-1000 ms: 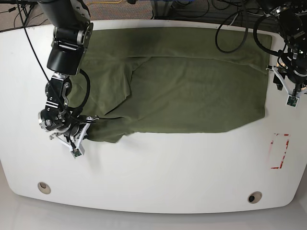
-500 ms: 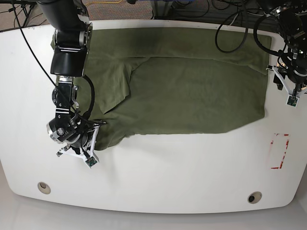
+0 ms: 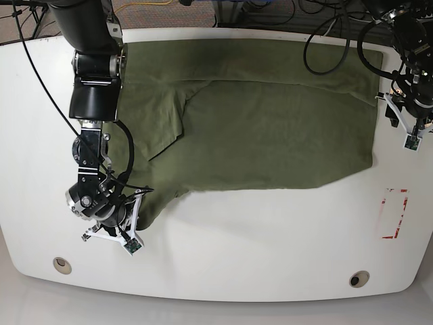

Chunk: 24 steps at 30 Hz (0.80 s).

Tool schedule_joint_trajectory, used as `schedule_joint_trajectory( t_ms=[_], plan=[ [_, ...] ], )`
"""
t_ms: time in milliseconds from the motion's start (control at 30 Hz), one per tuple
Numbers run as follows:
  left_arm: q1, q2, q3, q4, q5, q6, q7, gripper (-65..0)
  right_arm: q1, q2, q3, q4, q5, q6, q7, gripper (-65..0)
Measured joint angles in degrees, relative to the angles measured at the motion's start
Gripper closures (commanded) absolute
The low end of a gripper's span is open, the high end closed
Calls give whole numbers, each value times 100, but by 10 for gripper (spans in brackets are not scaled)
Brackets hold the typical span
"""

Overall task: Layout the t-shirt on the table in an organized manner, then fold the t-shirt properly
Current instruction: 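Grasp the sleeve with the right gripper and pull it outward, then hold the sleeve with the right gripper while the left gripper moves toward the hem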

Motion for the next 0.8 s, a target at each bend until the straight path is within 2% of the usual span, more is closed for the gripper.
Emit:
schedule_joint_trajectory(
  t_ms=[100, 300, 367, 467, 800],
  plan=[
    [0, -2, 0, 0, 0, 0, 2, -325, 28, -7, -13, 0, 0, 2, 2, -141],
    [0, -2, 0, 0, 2, 0, 2, -325, 24, -22, 7, 0, -2, 0, 2, -442],
    [0, -2, 0, 0, 2, 0, 0, -325, 13, -15, 20, 2, -2, 0, 7, -491],
    [0, -2, 0, 0, 2, 0, 2, -325, -2, -20, 142, 2, 0, 2, 9, -495],
    [-2, 4, 0, 0, -2, 0, 0, -325, -345, 4, 1486, 13, -22, -24, -15, -495]
  ],
)
